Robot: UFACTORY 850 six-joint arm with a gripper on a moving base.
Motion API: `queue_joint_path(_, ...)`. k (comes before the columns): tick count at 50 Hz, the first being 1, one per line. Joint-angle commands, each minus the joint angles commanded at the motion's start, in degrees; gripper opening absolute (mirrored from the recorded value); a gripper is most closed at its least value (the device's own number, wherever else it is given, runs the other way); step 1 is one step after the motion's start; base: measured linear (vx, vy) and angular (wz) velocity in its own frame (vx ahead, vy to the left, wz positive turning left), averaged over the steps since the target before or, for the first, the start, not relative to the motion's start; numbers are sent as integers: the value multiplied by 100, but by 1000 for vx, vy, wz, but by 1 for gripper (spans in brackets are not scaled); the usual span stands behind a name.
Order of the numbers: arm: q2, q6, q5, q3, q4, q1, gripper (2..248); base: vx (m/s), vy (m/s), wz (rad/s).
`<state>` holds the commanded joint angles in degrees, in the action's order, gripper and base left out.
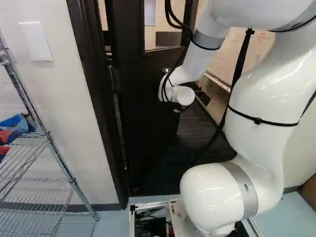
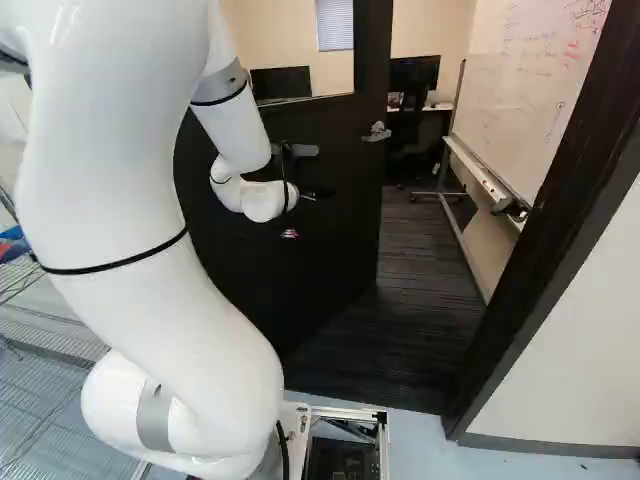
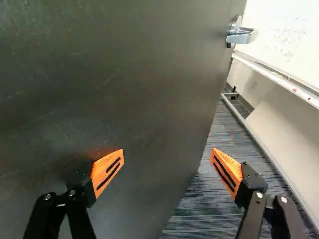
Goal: Open the door and move inside
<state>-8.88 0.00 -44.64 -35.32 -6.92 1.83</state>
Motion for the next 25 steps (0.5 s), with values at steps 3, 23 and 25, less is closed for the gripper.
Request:
queue_joint_path(3,-56,0,0,-62,0,17,247,0,0,0)
queue_joint_path(23,-447,0,0,-505,0,134,247,0,0,0)
queue_joint_path(25,-482,0,0,-545,0,145,247,0,0,0)
